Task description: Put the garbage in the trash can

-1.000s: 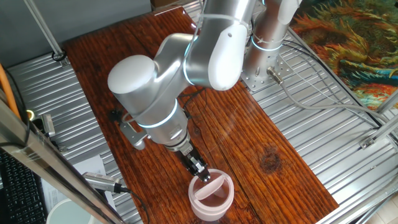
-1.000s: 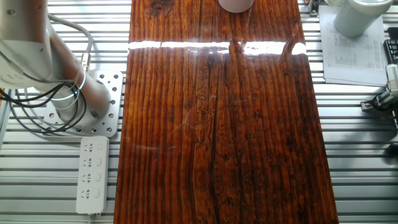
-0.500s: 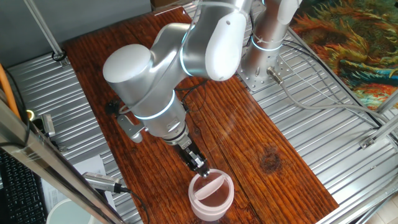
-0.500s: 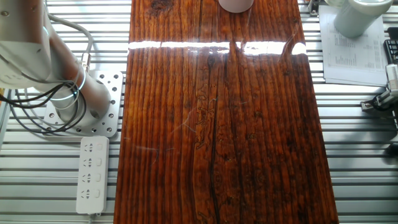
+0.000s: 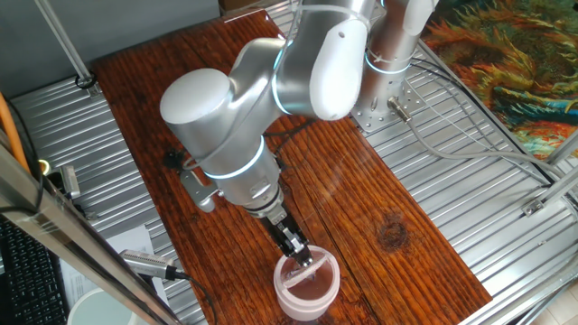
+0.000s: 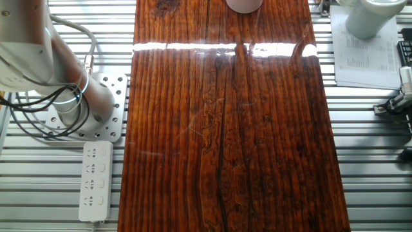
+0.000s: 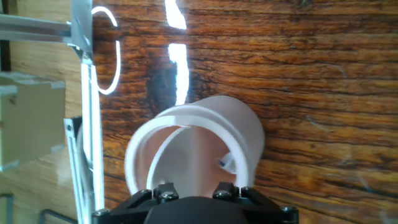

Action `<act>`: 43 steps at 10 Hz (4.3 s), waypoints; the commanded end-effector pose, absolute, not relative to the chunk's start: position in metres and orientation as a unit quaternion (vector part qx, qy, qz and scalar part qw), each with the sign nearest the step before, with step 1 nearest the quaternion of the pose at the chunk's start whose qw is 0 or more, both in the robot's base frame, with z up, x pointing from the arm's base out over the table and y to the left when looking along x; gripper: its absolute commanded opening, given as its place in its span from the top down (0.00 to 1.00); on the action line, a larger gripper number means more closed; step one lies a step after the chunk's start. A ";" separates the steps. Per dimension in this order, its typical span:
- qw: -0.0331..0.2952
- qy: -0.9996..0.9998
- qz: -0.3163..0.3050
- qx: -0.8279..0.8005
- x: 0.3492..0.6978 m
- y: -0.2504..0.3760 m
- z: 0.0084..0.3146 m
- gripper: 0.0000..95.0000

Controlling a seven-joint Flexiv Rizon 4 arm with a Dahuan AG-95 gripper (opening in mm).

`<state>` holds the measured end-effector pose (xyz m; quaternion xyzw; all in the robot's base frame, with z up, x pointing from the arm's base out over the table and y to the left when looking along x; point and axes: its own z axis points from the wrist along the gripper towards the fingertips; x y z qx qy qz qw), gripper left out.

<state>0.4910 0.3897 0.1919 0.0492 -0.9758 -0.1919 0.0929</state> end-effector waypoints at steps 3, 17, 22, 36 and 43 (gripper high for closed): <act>0.093 -0.976 -0.191 0.036 0.489 0.406 0.192 0.60; 0.090 -0.981 -0.172 0.028 0.492 0.401 0.194 1.00; 0.085 -0.988 -0.090 0.090 0.516 0.294 0.224 1.00; 0.037 -0.998 -0.029 -0.040 0.506 0.185 0.202 1.00; 0.048 -0.995 -0.030 0.079 0.515 0.042 0.187 1.00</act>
